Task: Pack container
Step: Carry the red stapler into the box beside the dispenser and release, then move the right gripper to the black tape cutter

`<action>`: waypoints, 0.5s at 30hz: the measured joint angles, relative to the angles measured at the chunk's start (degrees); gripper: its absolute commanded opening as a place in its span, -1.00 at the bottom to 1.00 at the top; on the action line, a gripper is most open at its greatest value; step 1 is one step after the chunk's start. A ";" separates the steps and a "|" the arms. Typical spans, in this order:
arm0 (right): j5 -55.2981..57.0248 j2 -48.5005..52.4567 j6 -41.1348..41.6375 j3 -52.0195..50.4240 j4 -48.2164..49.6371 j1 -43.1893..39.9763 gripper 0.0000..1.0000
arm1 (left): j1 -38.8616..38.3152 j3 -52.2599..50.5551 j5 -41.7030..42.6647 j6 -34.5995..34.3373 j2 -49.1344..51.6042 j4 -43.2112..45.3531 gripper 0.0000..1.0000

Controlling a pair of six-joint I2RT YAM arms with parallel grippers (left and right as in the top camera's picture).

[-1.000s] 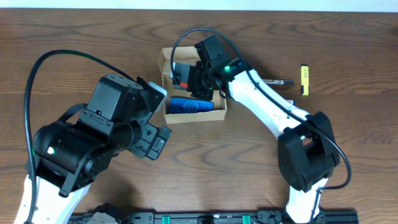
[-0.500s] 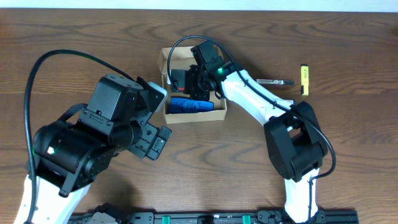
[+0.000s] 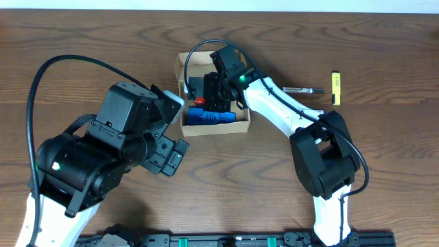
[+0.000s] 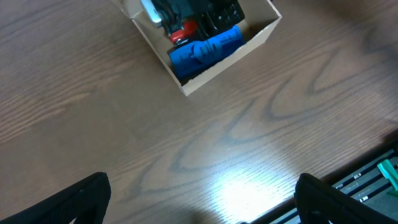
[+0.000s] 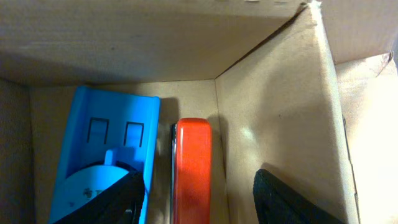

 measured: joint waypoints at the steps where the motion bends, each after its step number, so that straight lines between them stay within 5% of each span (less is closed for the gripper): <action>1: 0.02 -0.35 0.61 -0.02 -0.15 0.00 0.16 | 0.00 0.00 0.00 0.00 0.00 -0.02 0.90; 15: 5.33 -27.19 12.13 0.31 -12.55 -4.02 0.26 | 0.00 0.00 0.00 0.00 0.00 0.00 0.90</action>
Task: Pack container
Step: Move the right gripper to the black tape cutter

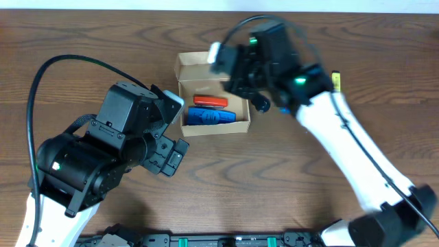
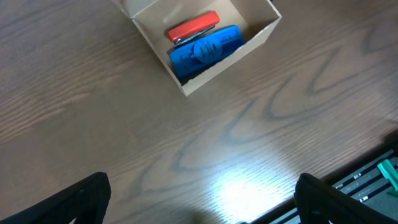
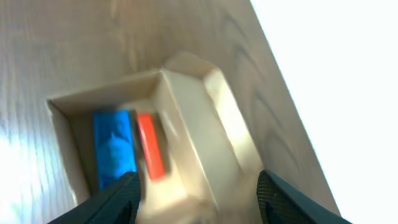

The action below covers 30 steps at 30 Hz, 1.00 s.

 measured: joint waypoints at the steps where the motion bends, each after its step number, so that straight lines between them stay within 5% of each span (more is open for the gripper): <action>1: 0.28 -0.83 0.72 0.07 -1.90 -1.36 0.28 | 0.00 0.00 0.00 0.00 0.00 0.00 0.90; 12: 1.11 3.15 5.77 -3.41 -8.28 -15.61 0.38 | 0.00 0.00 0.00 0.00 0.00 0.00 0.90; 30: -0.07 22.69 10.34 -6.73 -0.17 -16.33 0.43 | 0.00 0.00 0.00 0.00 0.00 0.00 0.91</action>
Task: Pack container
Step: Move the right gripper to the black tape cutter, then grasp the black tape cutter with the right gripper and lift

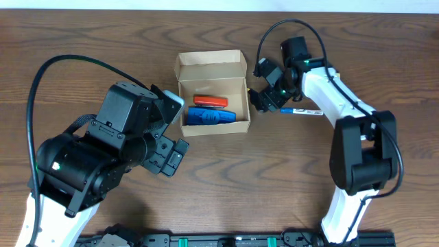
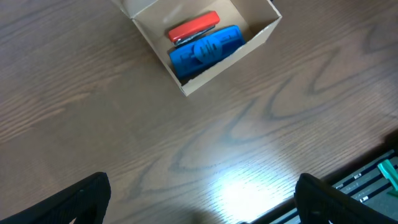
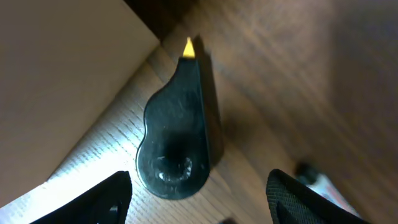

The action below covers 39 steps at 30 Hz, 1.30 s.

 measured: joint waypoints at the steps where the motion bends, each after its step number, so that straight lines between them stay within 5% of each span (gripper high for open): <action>1: -0.02 0.42 0.04 -0.02 0.04 0.17 0.44 | 0.00 0.00 0.00 0.00 0.00 0.00 0.91; 12: 0.94 2.97 0.63 -0.04 3.02 3.96 0.39 | 0.00 0.00 0.00 0.00 0.00 0.00 0.90; 18: 1.18 3.56 0.74 -0.04 4.00 3.96 0.05 | 0.00 0.00 0.00 0.02 0.00 0.00 0.90; 39: -1.40 3.91 1.11 -0.04 3.98 3.93 0.21 | 0.00 0.00 0.00 0.02 0.00 0.00 0.90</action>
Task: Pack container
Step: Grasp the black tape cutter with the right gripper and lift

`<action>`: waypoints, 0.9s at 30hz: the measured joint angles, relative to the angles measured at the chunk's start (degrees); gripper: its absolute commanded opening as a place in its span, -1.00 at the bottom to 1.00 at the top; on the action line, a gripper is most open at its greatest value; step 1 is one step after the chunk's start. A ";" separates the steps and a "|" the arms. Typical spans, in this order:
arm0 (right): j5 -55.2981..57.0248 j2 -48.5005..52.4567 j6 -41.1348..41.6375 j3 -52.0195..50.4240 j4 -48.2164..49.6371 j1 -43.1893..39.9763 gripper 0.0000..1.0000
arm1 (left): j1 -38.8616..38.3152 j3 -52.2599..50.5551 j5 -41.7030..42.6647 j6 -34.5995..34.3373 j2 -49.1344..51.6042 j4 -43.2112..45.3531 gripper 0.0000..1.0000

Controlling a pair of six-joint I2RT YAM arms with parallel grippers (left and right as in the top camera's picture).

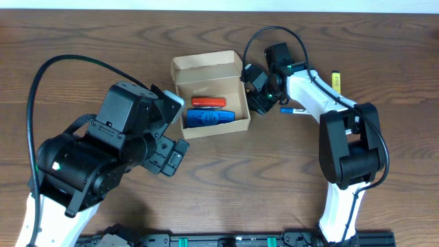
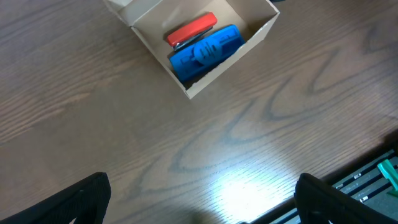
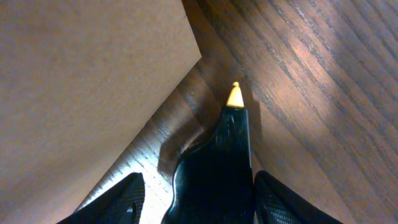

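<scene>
An open cardboard box (image 1: pixel 235 125) sits at mid-table and holds a red stapler-like item (image 1: pixel 208 102) and a blue item (image 1: pixel 209 118). My right gripper (image 1: pixel 258 95) is low against the outside of the box's right wall. In the right wrist view it (image 3: pixel 200 202) is open, and a black tool with a yellow tip (image 3: pixel 214 165) lies on the table between its fingers. The right finger is close against the tool and the left finger stands a little off it. My left gripper (image 2: pixel 199 208) hangs open and empty over bare table in front of the box (image 2: pixel 264 31).
A pen with a blue end (image 1: pixel 289 109) lies on the table just right of my right gripper. A small yellow item (image 1: pixel 335 81) lies further right. The left arm's bulk (image 1: pixel 103 158) fills the table's left front.
My right gripper has sunk lower over the black tool, and its fingers now stand closer round it. The box has shifted slightly to the left. The left arm has not moved.
My right gripper was open inside the box over the blue and red items. Then it was raised above the box's right side. Later it was down on the table right of the box, open over the black tool. Now it straddles that tool more closely.
</scene>
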 measured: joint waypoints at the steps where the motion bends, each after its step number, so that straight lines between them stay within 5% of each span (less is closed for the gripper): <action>1: -0.07 0.00 0.00 0.00 -0.04 0.00 0.23 | 0.00 0.00 0.00 0.00 0.00 0.00 0.90; 20: -2.60 -7.34 0.00 -0.79 -3.54 -4.66 0.29 | 0.00 0.00 0.00 -0.02 0.00 0.00 0.91; 27: -3.56 -7.43 0.07 -5.79 -0.48 -5.27 0.48 | 0.00 0.00 0.00 -0.02 0.00 0.00 0.90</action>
